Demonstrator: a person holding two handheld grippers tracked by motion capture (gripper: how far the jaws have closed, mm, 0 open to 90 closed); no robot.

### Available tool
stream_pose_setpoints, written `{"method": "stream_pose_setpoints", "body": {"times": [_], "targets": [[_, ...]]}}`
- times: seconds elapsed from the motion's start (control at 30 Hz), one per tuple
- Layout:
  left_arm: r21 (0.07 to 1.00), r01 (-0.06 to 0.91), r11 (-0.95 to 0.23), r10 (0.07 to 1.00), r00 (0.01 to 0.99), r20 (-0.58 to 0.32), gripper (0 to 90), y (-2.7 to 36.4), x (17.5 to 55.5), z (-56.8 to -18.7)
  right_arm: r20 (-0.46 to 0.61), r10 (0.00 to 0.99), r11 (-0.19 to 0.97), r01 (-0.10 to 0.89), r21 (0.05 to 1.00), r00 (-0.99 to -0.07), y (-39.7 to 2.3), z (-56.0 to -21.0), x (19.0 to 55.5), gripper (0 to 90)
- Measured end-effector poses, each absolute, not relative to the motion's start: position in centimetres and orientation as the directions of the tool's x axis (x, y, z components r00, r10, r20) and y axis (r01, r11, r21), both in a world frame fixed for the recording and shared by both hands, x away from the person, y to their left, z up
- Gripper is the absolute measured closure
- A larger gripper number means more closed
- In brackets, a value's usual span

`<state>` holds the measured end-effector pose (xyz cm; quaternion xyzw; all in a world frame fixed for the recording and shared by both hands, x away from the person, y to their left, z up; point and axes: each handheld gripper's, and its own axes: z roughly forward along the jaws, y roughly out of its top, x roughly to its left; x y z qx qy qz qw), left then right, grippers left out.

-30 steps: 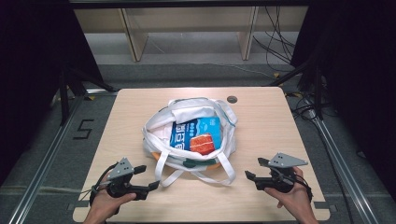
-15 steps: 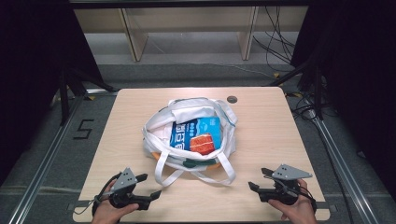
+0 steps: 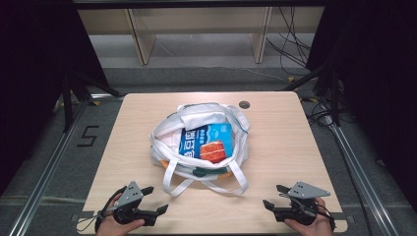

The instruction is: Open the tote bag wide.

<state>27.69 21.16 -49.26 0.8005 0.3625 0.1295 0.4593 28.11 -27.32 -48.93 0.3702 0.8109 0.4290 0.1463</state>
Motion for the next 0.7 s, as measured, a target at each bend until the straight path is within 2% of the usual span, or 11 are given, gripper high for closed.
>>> {"method": "stream_pose_setpoints", "body": {"times": [0.13,0.43,0.53,0.7], "targets": [[0.828,0.441,-0.346,0.685,0.722,-0.098,18.4,21.26,27.78,-49.19,0.080,0.716,0.367,0.471,0.802,-0.694,-27.23,-48.94,27.93,27.0],[0.826,0.465,-0.318,0.702,0.701,-0.125,18.4,21.14,27.67,-49.26,0.097,0.740,0.348,0.502,0.792,-0.666,-27.17,-48.85,27.62,27.0],[0.826,0.448,-0.343,0.690,0.716,-0.102,18.5,21.34,27.87,-49.27,0.079,0.736,0.355,0.483,0.801,-0.672,-27.27,-48.89,27.77,27.0],[0.820,0.468,-0.328,0.702,0.702,-0.119,18.5,21.39,27.97,-49.45,0.087,0.734,0.346,0.481,0.805,-0.674,-27.29,-48.95,27.85,27.0]]}}
